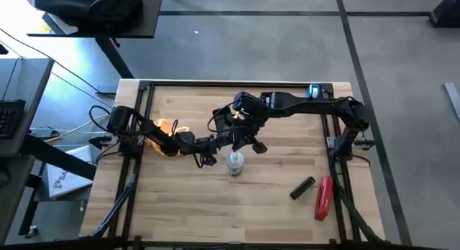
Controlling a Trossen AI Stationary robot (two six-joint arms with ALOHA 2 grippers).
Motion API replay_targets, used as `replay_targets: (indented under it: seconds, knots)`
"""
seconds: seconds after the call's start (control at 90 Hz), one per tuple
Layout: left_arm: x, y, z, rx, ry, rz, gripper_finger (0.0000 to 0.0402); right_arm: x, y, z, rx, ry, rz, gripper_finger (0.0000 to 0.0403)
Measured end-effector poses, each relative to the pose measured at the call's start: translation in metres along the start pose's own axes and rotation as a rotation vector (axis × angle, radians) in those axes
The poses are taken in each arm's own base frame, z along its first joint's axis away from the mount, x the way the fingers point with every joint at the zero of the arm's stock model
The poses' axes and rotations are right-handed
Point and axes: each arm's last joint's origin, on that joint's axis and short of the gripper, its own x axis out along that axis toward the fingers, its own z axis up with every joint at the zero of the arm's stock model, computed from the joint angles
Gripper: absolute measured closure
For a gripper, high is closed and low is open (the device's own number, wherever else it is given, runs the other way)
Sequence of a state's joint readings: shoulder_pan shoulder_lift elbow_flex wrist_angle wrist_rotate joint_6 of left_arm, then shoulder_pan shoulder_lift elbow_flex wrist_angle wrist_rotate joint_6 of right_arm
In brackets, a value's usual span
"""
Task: Apply microfiber cloth
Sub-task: Spray the front of the cellphone using the white spray bottle
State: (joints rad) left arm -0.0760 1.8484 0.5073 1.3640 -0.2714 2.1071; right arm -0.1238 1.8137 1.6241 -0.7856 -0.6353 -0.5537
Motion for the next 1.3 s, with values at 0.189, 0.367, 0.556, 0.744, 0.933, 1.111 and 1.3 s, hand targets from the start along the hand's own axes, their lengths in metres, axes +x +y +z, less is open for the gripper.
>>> replay_targets:
  seconds: [0.189, 0.367, 0.556, 0.744, 0.933, 1.111, 1.3]
  knots:
    - [-0.001, 0.002, 0.003, 0.015, -0.013, 0.008, 0.0394, 0.009, -0.004, -0.003, -0.001, -0.004, 0.033, 0.0403]
    - [-0.001, 0.002, 0.003, 0.015, -0.012, 0.008, 0.0394, 0.015, -0.006, -0.002, -0.032, -0.012, 0.037, 0.0403]
    - [-0.001, 0.001, 0.002, -0.007, -0.024, 0.016, 0.0394, 0.014, -0.006, -0.001, -0.044, -0.018, 0.017, 0.0403]
    - [0.000, 0.000, 0.002, -0.033, -0.025, 0.008, 0.0394, -0.007, 0.007, 0.007, -0.069, 0.040, -0.124, 0.0403]
    - [0.000, 0.000, 0.001, -0.036, -0.018, 0.004, 0.0394, -0.034, 0.028, 0.010, 0.010, 0.091, -0.189, 0.0403]
    - [0.000, 0.000, 0.001, -0.051, -0.011, 0.000, 0.0394, -0.024, 0.045, 0.005, 0.156, 0.199, -0.128, 0.0403]
    - [0.000, 0.000, 0.001, -0.058, -0.009, -0.003, 0.0394, -0.011, 0.064, 0.016, 0.157, 0.207, -0.151, 0.0403]
